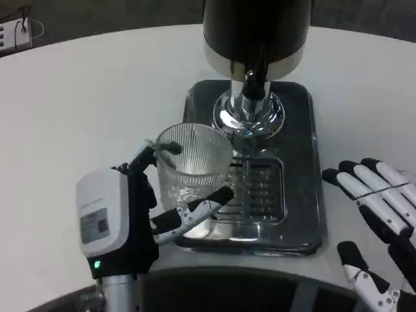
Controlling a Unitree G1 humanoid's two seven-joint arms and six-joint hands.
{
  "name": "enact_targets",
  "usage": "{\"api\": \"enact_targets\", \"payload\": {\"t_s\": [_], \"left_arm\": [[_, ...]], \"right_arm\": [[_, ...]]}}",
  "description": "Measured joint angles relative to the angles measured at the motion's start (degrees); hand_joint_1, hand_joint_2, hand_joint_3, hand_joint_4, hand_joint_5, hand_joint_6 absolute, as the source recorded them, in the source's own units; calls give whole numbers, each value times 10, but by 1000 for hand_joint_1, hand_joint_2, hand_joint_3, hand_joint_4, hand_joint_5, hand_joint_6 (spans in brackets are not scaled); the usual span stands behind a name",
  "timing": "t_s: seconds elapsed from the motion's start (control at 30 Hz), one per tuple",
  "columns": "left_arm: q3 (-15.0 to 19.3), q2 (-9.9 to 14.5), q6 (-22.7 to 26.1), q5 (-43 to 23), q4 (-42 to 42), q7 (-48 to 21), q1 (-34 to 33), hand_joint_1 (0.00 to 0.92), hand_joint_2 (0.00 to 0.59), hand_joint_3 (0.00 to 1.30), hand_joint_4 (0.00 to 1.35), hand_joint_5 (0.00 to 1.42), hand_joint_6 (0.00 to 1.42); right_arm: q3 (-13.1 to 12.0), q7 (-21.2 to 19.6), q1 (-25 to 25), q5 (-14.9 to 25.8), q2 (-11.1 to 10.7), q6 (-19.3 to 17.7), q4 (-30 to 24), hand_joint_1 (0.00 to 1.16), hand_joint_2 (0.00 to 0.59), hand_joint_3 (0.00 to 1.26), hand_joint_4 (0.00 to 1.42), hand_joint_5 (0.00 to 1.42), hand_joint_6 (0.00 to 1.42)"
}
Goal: Grasp the cup under the faucet to collect the drink, then remove the cup.
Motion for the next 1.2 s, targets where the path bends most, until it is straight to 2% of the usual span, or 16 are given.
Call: {"api": "enact_targets", "payload": {"t_s": [0.43, 0.6, 0.7, 0.83, 0.9, 0.97, 1.03, 1.1, 1.13, 1.2], "left_arm": [[-60, 1, 5, -1, 183, 45, -145, 774, 0, 1020, 1129, 1162, 1382], [-77, -2, 5, -2, 210, 54, -167, 770, 0, 1021, 1116, 1162, 1382], [-85, -7, 5, -8, 225, 63, -175, 732, 0, 1011, 1096, 1171, 1398], [-99, -9, 11, -8, 236, 68, -176, 695, 0, 939, 999, 1153, 1382], [-103, -9, 16, -8, 237, 70, -177, 604, 0, 767, 777, 1055, 1295], [-107, -8, 19, -8, 237, 70, -179, 373, 31, 588, 579, 942, 1192], [-110, -6, 20, -15, 237, 66, -180, 248, 39, 405, 373, 775, 974], [-110, -5, 19, -23, 237, 61, -180, 185, 44, 249, 183, 555, 645], [-110, -3, 16, -25, 237, 59, -180, 159, 43, 214, 134, 481, 514], [-111, 2, 8, -31, 235, 51, -180, 132, 36, 164, 71, 410, 409]], "right_arm": [[-4, -1, 6, 11, -1, -1, 1, 135, 560, 136, 96, 86, 161], [-8, -1, 8, 12, -2, -1, 1, 135, 560, 136, 96, 93, 162], [-11, -1, 8, 13, -3, -1, 1, 136, 560, 136, 96, 95, 162], [-14, -1, 7, 15, -5, -1, 3, 136, 560, 136, 96, 96, 162], [-15, -1, 7, 15, -5, -1, 4, 136, 560, 136, 96, 96, 162], [-15, -1, 7, 18, -5, -1, 4, 136, 560, 136, 96, 96, 162], [-15, -1, 6, 20, -5, -1, 5, 136, 560, 136, 96, 96, 162], [-15, -1, 6, 22, -5, -1, 5, 136, 560, 136, 96, 96, 162], [-15, -1, 6, 22, -5, -1, 6, 136, 560, 136, 96, 96, 162], [-15, -1, 6, 23, -6, -1, 7, 136, 560, 136, 96, 96, 162]]}}
